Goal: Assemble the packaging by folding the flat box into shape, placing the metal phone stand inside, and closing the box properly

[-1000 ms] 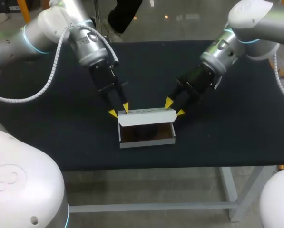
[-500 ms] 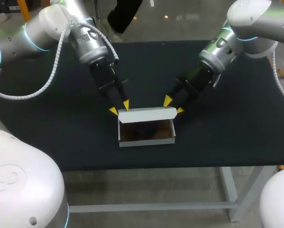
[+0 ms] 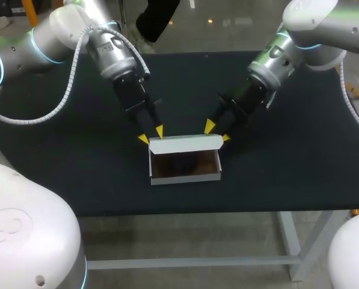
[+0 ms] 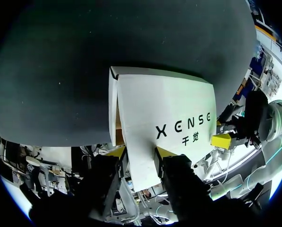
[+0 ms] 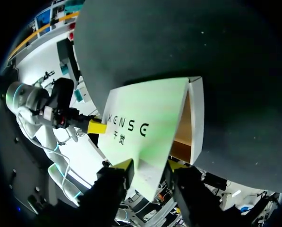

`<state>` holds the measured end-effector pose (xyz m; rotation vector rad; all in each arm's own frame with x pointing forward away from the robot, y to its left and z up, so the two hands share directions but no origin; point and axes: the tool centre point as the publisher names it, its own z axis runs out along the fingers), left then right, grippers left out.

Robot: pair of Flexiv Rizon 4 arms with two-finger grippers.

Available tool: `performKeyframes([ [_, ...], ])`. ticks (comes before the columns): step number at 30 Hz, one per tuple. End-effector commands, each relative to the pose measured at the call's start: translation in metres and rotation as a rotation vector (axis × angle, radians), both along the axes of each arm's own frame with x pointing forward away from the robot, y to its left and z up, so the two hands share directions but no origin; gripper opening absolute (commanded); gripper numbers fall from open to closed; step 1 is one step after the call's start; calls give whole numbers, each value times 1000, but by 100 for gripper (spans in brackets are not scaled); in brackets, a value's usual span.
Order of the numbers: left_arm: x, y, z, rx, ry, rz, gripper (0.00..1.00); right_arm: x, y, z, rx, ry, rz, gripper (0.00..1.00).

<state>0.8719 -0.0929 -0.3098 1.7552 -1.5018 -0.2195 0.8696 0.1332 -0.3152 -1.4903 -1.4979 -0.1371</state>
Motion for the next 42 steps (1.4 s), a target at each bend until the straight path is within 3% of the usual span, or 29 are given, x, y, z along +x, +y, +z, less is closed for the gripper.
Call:
performKeyframes([
  [1, 4, -6, 0, -6, 6, 2, 39, 6, 6, 0, 2, 10, 10, 47],
  [12, 7, -8, -2, -34, -5, 39, 42, 8, 7, 1, 1, 11, 14, 47],
  [26, 6, -9, -1, -69, -31, 85, 34, 9, 7, 1, -1, 12, 16, 46],
  [42, 3, -4, -3, -96, -47, 123, 36, 9, 8, -3, 0, 17, 18, 47],
])
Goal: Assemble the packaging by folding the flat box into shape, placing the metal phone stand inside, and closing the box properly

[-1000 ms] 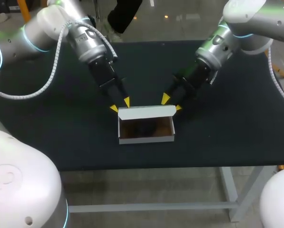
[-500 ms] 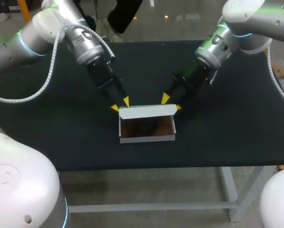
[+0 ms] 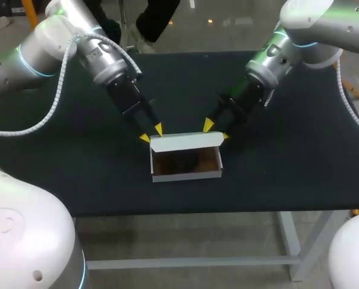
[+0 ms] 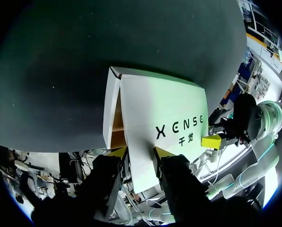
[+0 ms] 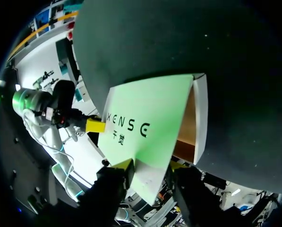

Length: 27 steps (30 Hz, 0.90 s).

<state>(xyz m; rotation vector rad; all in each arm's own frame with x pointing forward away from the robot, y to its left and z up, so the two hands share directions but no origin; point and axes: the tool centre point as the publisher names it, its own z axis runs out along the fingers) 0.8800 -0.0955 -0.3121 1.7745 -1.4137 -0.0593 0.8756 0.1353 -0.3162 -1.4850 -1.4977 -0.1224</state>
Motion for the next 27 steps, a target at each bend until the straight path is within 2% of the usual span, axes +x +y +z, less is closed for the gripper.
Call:
performKeyframes([
  [1, -5, -2, -1, -7, -9, 12, 36, 3, 5, -3, 3, 9, 9, 47],
  [27, -11, -6, -9, -16, -26, 10, 36, -1, 0, -9, 0, 9, 13, 47],
])
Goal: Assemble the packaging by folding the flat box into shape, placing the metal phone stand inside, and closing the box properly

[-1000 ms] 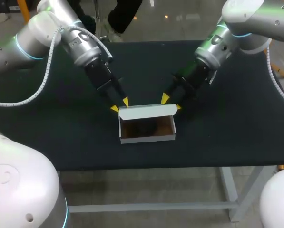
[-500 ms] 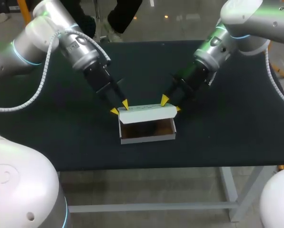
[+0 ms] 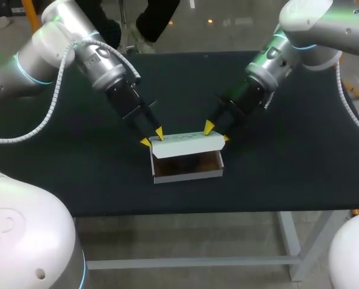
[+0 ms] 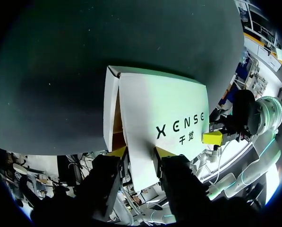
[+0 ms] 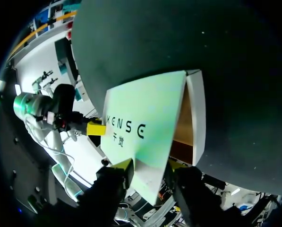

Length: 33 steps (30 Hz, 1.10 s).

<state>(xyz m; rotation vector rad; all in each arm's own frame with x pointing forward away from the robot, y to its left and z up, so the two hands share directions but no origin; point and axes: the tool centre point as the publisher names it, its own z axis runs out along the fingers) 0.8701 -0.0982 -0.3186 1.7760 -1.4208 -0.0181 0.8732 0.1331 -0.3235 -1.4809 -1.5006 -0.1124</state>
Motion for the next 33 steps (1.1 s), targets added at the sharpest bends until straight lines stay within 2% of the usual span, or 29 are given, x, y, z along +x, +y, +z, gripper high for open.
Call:
performKeyframes([
  [1, -1, -3, -3, -1, 2, -1, 36, 1, 2, -2, 3, 5, 5, 47],
  [13, -4, -1, -7, -8, -3, 0, 37, -4, 1, -5, -10, -6, 12, 48],
  [33, -3, -2, -12, 34, -30, -11, 37, -7, -2, -10, -31, -17, 11, 49],
])
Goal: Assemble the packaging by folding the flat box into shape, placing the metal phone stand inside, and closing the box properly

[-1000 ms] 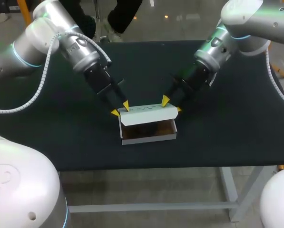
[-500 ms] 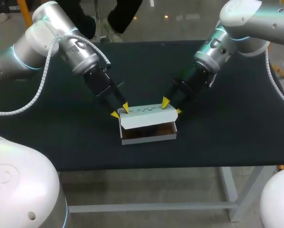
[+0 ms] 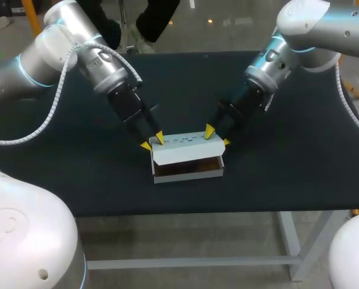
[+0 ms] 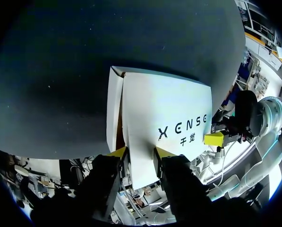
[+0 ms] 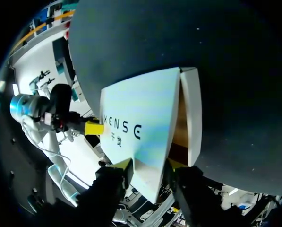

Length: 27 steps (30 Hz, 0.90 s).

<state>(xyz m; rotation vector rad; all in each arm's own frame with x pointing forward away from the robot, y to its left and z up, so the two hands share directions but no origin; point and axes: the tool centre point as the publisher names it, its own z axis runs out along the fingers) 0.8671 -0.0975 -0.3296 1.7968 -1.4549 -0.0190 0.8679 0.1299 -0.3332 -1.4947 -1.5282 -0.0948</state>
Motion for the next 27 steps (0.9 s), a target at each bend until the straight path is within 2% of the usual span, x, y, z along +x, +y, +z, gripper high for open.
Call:
performKeyframes([
  [1, 0, -3, -1, 8, -4, -1, 37, -2, 1, 0, -4, -2, -2, 49],
  [6, -1, -1, -1, 12, -16, -5, 38, -4, 0, -1, -9, -7, 1, 49],
  [11, -1, 0, 0, 15, -26, -8, 40, -4, 0, 0, -14, -13, 0, 55],
  [27, -3, 3, 3, 41, -89, -18, 42, -5, -4, -6, -28, -14, -2, 53],
])
